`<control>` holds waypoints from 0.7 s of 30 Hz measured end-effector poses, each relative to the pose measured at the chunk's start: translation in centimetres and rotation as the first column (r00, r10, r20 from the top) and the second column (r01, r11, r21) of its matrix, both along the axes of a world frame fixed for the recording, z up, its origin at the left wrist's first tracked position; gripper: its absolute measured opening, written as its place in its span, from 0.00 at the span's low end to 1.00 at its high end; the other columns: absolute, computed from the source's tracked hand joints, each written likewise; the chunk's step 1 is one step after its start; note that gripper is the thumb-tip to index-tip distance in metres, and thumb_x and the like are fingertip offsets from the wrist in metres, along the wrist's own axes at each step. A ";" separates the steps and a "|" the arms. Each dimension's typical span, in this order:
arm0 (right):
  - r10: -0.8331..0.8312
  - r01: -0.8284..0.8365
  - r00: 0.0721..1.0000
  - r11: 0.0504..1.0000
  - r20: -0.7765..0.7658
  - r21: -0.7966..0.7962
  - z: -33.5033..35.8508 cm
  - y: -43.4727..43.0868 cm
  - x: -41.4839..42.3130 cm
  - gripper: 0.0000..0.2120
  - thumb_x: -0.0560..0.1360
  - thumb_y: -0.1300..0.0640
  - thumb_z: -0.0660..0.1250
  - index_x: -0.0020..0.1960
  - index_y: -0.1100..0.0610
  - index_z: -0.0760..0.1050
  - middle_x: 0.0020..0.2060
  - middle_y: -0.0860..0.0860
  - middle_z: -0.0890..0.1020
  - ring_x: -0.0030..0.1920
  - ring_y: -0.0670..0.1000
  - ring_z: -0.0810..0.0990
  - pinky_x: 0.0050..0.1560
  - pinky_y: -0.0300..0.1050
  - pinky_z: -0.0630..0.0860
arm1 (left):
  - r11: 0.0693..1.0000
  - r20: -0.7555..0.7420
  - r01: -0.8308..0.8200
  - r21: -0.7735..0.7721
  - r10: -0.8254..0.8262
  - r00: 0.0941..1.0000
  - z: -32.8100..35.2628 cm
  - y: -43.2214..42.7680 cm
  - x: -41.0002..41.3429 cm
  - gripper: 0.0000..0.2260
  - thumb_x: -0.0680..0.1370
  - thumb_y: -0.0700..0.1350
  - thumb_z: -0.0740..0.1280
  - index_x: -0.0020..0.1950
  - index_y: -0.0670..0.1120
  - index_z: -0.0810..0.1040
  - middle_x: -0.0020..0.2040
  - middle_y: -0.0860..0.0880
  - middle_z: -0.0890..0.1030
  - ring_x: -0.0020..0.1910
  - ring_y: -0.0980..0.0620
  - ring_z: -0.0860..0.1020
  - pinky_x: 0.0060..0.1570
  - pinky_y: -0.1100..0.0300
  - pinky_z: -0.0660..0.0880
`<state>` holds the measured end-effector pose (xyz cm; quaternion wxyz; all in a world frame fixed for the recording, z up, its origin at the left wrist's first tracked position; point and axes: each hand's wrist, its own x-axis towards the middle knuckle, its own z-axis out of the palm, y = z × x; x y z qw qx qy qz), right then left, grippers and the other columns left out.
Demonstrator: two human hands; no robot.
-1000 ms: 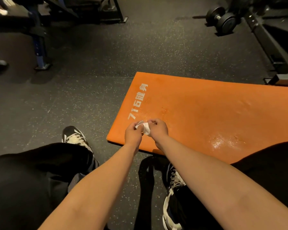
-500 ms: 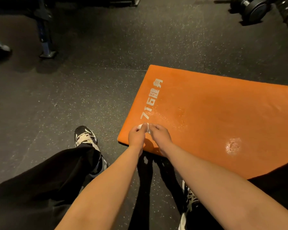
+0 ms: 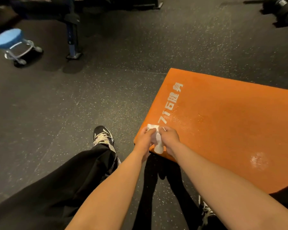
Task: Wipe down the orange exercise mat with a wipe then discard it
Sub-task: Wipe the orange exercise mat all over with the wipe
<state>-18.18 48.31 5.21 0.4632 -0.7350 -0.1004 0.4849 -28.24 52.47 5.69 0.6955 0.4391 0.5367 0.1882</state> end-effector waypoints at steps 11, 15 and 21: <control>-0.190 0.191 0.973 0.982 -0.134 -0.007 0.7 -5.5 3.1 0.29 0.78 0.47 0.71 0.74 0.58 0.70 0.64 0.54 0.80 0.60 0.57 0.81 0.63 0.59 0.79 | 0.998 -0.149 0.012 0.068 -0.001 0.989 -1.1 -3.9 2.8 0.17 0.76 0.53 0.73 0.63 0.52 0.75 0.56 0.49 0.83 0.54 0.49 0.82 0.54 0.52 0.80; -0.164 0.170 0.982 0.984 -0.097 0.057 1.6 -7.1 4.4 0.18 0.77 0.58 0.73 0.66 0.59 0.77 0.53 0.55 0.84 0.52 0.58 0.84 0.55 0.57 0.82 | 0.991 -0.111 -0.021 0.133 0.036 0.993 -0.6 -4.6 4.0 0.14 0.79 0.50 0.71 0.63 0.52 0.75 0.56 0.48 0.81 0.50 0.51 0.82 0.40 0.60 0.79; -0.245 0.247 0.965 0.969 0.094 -0.010 1.8 -7.8 5.4 0.17 0.81 0.56 0.68 0.68 0.60 0.76 0.60 0.57 0.80 0.58 0.57 0.78 0.59 0.50 0.75 | 0.979 -0.079 -0.011 0.204 0.028 0.996 -0.4 -4.6 4.1 0.10 0.80 0.44 0.70 0.59 0.54 0.77 0.59 0.46 0.80 0.58 0.48 0.80 0.51 0.57 0.78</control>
